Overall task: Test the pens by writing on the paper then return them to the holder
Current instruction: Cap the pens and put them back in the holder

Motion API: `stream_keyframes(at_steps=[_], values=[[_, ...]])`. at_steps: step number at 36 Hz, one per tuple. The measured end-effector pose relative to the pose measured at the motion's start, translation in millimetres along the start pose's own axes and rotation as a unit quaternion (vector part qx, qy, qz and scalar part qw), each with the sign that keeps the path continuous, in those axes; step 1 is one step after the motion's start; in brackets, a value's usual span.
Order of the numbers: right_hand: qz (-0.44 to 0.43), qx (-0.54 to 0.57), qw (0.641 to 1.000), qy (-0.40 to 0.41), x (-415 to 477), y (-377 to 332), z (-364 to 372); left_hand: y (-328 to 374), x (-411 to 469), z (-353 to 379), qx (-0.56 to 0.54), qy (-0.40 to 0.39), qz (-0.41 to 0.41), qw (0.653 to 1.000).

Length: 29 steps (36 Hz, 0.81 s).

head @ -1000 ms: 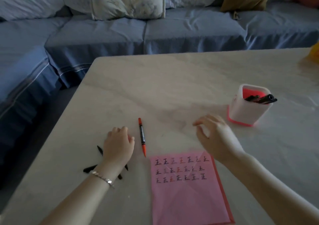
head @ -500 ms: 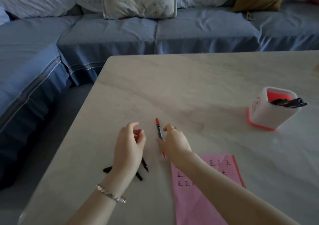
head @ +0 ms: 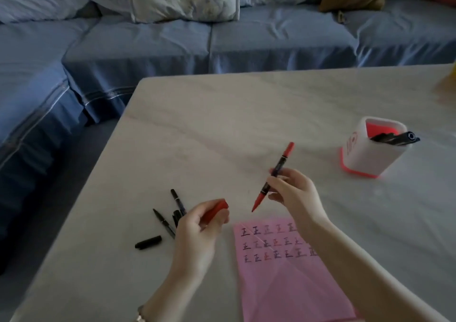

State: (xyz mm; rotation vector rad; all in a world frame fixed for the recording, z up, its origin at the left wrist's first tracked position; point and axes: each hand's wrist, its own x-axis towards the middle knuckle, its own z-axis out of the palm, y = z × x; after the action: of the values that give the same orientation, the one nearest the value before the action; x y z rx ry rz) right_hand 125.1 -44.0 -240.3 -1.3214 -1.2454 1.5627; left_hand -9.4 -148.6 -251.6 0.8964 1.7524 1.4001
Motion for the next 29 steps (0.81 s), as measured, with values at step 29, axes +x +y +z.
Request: stream_keyframes(at_steps=[29], values=[[-0.02,0.245,0.969,-0.015,-75,10,-55,30,-38,50,0.137,-0.178,0.096,0.97]])
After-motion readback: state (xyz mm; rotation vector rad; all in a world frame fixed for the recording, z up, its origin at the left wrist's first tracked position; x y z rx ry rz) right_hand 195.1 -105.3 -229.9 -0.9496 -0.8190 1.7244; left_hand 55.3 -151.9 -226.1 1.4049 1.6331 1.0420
